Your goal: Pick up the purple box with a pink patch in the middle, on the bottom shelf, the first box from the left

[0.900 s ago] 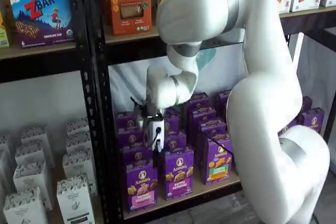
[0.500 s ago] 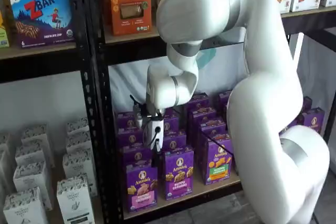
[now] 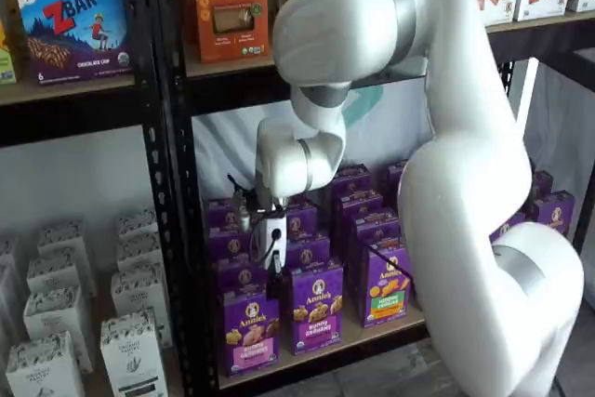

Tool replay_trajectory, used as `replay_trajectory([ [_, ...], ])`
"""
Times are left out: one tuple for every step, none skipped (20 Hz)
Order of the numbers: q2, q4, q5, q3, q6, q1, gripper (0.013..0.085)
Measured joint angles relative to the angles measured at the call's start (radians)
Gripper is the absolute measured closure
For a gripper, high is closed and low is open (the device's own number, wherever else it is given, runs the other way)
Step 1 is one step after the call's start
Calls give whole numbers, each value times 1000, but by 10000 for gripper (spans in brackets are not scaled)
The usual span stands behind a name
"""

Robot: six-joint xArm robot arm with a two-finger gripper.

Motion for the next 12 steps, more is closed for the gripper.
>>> replay_trajectory([
  [12,-1,1,-12,1,0,130],
  [22,-1,2,-22,0,-1,130],
  [33,-2,1,-33,0,-2,130],
  [44,-5,1,-44,1,-4,130],
  [55,-8,1,-56,2,-5,130],
  [66,-11,2,-68,3,-7,130],
  [77,-13,3,-82,4,-9,130],
  [89,-15,5,-95,4,-10,130],
  [101,-18,7,-108,6,-11,130],
  [113,-20,10,-122,7,-12,130],
  [126,-24,13,-136,10,-13,130],
  [137,-27,15,-150,12,-13,130],
])
